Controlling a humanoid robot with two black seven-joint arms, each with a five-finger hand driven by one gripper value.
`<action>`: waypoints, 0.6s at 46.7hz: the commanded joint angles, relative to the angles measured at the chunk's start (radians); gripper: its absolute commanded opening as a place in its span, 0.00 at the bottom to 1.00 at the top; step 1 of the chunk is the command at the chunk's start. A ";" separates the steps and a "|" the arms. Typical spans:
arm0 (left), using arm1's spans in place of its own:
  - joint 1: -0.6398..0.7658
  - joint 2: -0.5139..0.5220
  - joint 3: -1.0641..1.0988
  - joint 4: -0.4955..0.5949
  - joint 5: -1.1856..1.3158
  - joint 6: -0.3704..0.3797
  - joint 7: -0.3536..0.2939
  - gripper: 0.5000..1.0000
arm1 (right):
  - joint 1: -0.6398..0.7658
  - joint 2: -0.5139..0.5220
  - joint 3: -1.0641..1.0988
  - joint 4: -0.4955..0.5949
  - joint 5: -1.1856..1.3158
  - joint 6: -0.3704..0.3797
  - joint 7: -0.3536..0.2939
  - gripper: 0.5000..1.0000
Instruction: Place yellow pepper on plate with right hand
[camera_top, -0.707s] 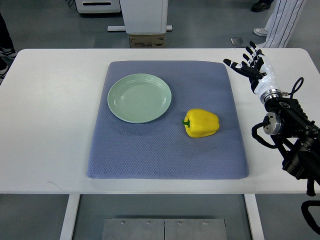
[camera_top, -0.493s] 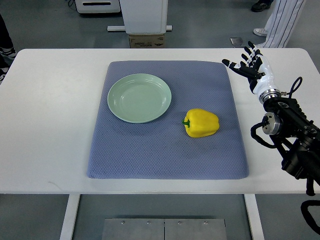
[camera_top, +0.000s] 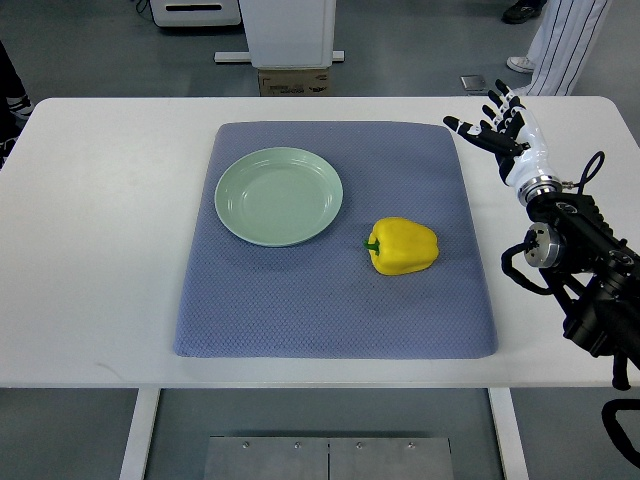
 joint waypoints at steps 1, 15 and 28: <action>0.000 0.000 0.000 0.001 0.000 0.000 0.000 1.00 | -0.001 0.000 -0.001 0.000 0.000 0.000 0.000 1.00; 0.000 0.000 0.000 0.001 0.000 0.000 0.000 1.00 | 0.002 -0.001 -0.002 0.002 0.000 0.000 0.000 1.00; 0.000 0.000 0.000 0.000 0.000 0.000 0.000 1.00 | 0.002 -0.003 -0.002 0.003 0.000 0.000 0.000 1.00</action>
